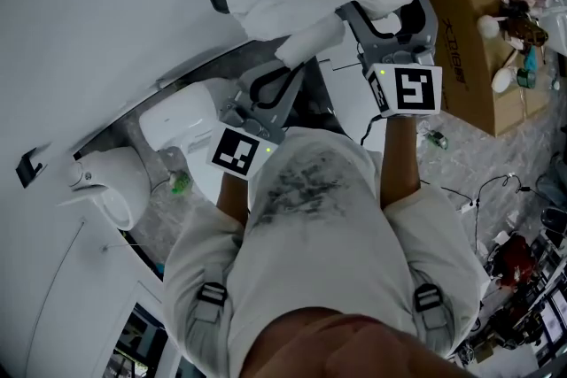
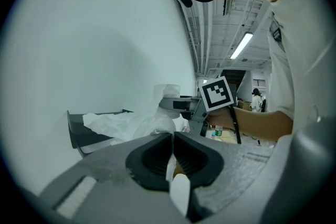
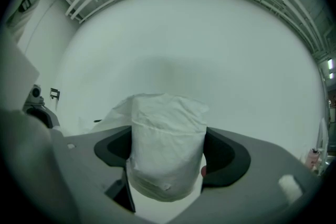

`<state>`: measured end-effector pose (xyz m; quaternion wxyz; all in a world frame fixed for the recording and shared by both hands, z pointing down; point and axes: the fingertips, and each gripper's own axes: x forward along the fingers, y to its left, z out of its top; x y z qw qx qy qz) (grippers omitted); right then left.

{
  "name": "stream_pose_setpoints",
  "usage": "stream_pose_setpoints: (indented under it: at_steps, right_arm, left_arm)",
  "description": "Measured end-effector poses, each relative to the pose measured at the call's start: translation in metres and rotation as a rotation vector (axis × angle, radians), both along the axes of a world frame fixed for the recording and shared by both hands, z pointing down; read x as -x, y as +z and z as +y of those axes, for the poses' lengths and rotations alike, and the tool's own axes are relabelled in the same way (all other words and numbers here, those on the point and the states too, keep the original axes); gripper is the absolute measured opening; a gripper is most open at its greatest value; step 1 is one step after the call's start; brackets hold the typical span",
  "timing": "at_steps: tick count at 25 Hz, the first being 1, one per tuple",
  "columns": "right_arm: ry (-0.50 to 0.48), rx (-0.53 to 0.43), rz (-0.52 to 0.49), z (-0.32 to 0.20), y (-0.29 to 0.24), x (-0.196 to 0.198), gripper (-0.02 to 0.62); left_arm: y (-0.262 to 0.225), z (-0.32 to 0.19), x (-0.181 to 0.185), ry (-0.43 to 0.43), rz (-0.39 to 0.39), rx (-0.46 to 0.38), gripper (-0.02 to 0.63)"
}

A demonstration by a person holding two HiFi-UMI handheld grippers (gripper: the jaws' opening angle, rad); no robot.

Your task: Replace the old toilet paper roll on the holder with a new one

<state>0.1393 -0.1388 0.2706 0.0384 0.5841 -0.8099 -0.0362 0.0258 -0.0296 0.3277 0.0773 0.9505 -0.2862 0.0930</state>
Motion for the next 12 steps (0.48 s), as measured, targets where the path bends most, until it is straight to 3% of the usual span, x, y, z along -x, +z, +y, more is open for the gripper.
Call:
stream_pose_setpoints:
  at_steps: [12]
  right_arm:
    - [-0.022,0.016,-0.006,0.014,0.03,-0.007,0.396]
  left_arm:
    - [0.012,0.013,0.003,-0.024,-0.005,0.024,0.015]
